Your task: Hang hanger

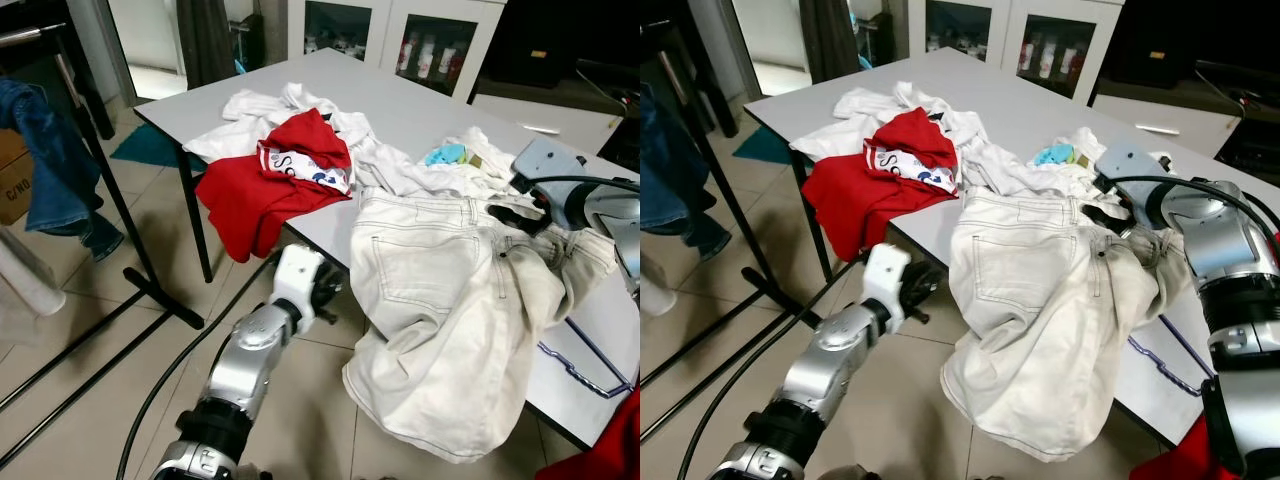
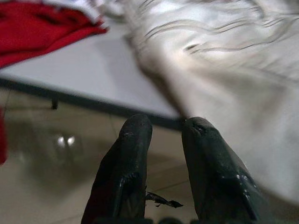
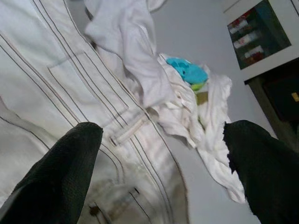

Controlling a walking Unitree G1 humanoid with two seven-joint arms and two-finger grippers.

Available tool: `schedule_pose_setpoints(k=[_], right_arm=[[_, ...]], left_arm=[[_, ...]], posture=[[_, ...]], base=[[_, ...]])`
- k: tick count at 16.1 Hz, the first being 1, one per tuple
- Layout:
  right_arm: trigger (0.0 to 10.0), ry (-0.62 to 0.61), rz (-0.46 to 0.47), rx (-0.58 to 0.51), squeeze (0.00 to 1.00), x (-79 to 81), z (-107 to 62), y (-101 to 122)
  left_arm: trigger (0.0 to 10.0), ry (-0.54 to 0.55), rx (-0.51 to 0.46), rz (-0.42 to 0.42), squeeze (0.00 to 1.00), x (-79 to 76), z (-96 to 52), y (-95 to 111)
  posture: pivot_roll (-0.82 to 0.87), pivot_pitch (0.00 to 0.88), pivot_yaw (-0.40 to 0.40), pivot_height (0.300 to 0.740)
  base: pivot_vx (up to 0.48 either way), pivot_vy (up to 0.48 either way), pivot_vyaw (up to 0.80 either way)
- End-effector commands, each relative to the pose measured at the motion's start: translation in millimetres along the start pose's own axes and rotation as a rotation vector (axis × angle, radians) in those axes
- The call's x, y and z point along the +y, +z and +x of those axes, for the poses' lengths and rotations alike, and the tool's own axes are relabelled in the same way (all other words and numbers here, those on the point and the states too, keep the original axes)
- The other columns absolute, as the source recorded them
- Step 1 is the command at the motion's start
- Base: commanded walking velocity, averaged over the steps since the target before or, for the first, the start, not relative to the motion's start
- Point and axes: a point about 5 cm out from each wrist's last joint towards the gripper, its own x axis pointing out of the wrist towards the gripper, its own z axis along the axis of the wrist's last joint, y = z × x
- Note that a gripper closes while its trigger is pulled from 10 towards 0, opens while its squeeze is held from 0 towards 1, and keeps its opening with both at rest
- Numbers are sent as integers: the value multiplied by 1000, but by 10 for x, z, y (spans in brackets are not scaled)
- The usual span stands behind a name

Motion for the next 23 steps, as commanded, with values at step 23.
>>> schedule_pose_setpoints(k=[23], right_arm=[[10000, -375, 535, -496, 0, 1252, -437, -65]], left_arm=[[10000, 109, -131, 30, 0, 257, -365, 220]], posture=[[-19, 0, -30, 740]], base=[[0, 0, 0]])
